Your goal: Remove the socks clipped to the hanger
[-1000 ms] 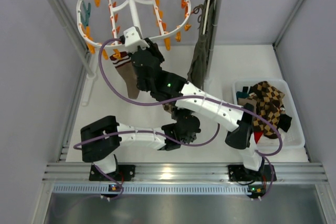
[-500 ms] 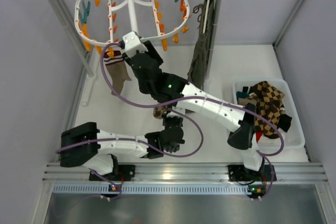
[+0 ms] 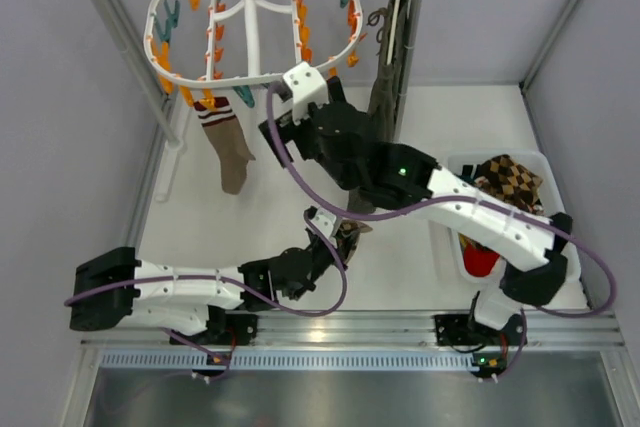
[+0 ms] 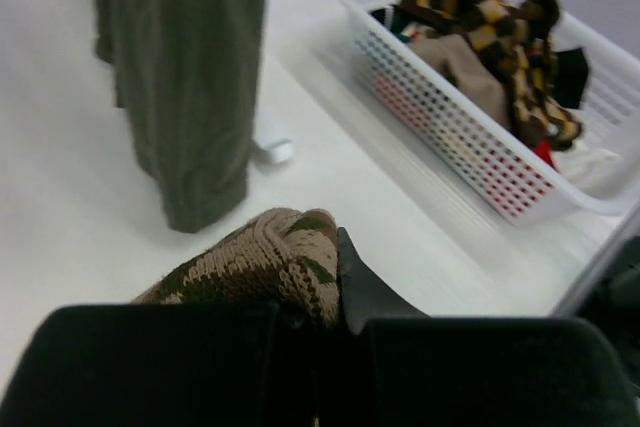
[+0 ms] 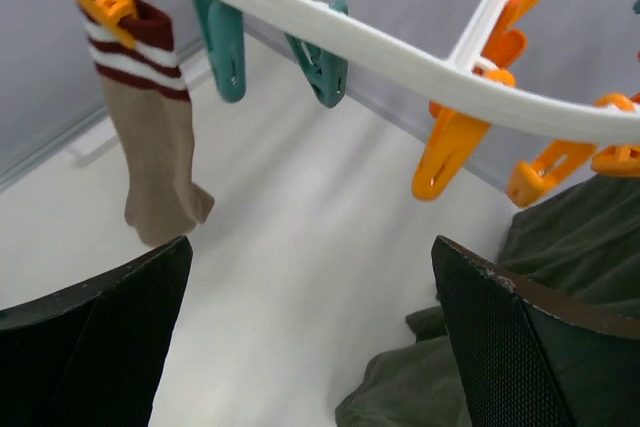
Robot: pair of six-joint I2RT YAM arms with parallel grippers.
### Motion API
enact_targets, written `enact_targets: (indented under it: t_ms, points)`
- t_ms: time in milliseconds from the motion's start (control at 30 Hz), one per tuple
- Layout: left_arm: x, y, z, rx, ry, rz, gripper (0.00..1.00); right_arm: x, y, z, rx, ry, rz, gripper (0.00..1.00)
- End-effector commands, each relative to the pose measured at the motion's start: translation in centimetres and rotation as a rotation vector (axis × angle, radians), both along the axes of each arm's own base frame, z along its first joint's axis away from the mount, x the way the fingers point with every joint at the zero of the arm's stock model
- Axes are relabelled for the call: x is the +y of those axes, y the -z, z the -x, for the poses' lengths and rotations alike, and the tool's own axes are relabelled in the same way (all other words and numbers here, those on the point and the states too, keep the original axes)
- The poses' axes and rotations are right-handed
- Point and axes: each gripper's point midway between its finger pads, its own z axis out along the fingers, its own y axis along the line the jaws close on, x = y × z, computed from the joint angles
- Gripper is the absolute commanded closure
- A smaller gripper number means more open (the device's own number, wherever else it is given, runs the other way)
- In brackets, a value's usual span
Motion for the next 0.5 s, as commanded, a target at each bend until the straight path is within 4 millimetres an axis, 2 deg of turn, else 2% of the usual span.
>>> enact_targets:
  t_ms: [0,33,100,133,200,233,267,300,333,367,400,433,467]
  points:
    - [-2.6,-1.6,3.0,0.043,0.205,0.089,1.0,-1.6,-0.4,4.4,0.09,-0.184,-0.057,0.01]
    - [-2.9,-1.6,3.3,0.045,0.228,0.088,1.0,-3.0,-0.1,5.3,0.095,-0.205,-0.054,0.01]
    - [-3.7,-1.6,3.8,0.052,0.266,0.085,1.0,-3.9,-0.1,6.9,0.125,-0.256,-0.104,0.01]
    - [-4.3,-1.9,4.4,0.051,0.303,0.088,1.0,-5.4,-0.1,7.7,0.129,-0.272,-0.128,0.01]
    - [-5.1,-2.2,4.8,0.036,0.339,0.073,1.0,-7.2,-0.3,8.4,0.124,-0.273,-0.15,0.0]
    - [-5.8,-1.9,5.5,0.025,0.367,0.048,1.0,-9.1,-0.5,9.0,0.112,-0.264,-0.166,0.01]
    - [-6.6,-2.8,5.7,-0.009,0.375,0.036,1.0,-10.3,-0.3,9.2,0.115,-0.247,-0.164,0.01]
    - [-7.4,-3.0,6.9,-0.019,0.407,0.019,1.0,-11.5,-0.5,9.4,0.111,-0.227,-0.177,0.01]
    - [-8.2,-2.8,7.5,-0.024,0.433,-0.004,1.0,-13.7,-0.9,9.5,0.092,-0.182,-0.202,0.01]
    - [-9.2,-4.6,7.8,-0.05,0.45,0.014,1.0,-15.0,-1.0,9.5,0.084,-0.154,-0.206,0.01]
    - [-9.8,-4.8,8.6,-0.05,0.477,0.006,1.0,-16.3,-0.7,9.5,0.083,-0.121,-0.202,0.01]
    - [-10.6,-4.6,8.8,-0.05,0.496,-0.006,1.0,-18.8,-1.4,9.4,0.063,-0.06,-0.23,0.01]
    - [-11.5,-6.6,8.7,-0.064,0.497,0.025,1.0,-20.0,-1.5,9.4,0.057,-0.026,-0.237,0.01]
